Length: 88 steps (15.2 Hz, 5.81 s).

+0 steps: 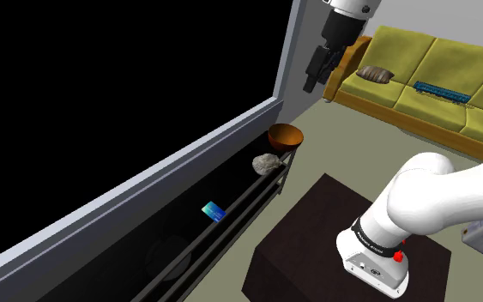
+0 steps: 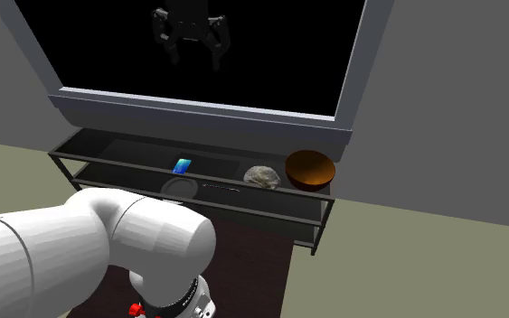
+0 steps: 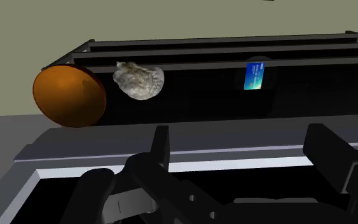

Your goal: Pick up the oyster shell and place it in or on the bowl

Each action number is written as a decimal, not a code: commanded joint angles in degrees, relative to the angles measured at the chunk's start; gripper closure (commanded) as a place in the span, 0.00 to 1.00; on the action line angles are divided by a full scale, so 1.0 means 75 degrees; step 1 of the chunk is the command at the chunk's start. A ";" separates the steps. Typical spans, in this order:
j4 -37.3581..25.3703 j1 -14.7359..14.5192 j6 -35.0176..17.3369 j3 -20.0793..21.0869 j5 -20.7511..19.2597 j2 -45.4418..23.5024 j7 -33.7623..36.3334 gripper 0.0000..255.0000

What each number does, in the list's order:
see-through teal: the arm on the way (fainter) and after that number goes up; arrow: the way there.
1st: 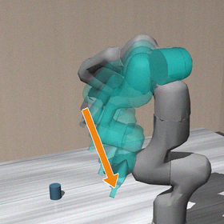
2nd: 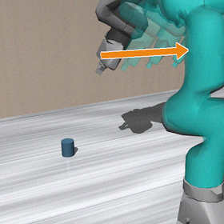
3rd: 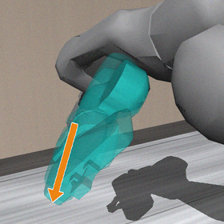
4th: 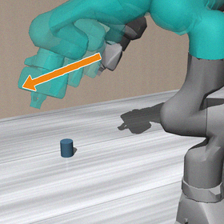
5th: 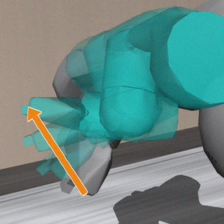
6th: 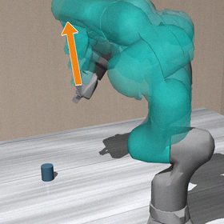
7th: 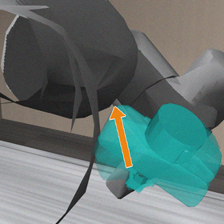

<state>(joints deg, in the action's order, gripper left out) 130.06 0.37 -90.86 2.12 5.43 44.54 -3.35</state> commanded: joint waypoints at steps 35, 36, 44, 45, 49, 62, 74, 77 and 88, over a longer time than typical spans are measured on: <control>0.0845 0.0335 0.0408 -0.7335 0.8834 -0.9657 -0.9614 0.00; 0.0693 0.0683 0.0684 -0.7019 0.9119 -1.0107 -0.9778 0.00; -0.0349 0.2289 0.1897 -0.5282 1.0618 -1.2524 -1.0323 0.00; -0.0319 0.2238 0.1850 -0.5235 1.0689 -1.2515 -1.0318 0.00; -0.0216 0.2034 0.1661 -0.5043 1.0979 -1.2490 -1.0297 0.00; -0.0182 0.1957 0.1588 -0.4965 1.1095 -1.2482 -1.0289 1.00; 0.0202 0.1722 0.1547 -0.5287 1.0837 -1.1793 -1.0010 1.00; 0.0378 0.1600 0.1513 -0.5456 1.0700 -1.1441 -0.9853 1.00; 0.0927 0.1119 0.1296 -0.6110 1.0150 -1.0088 -0.9160 1.00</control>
<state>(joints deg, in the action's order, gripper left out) 136.55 9.19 -80.92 -43.10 82.11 -32.35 -72.70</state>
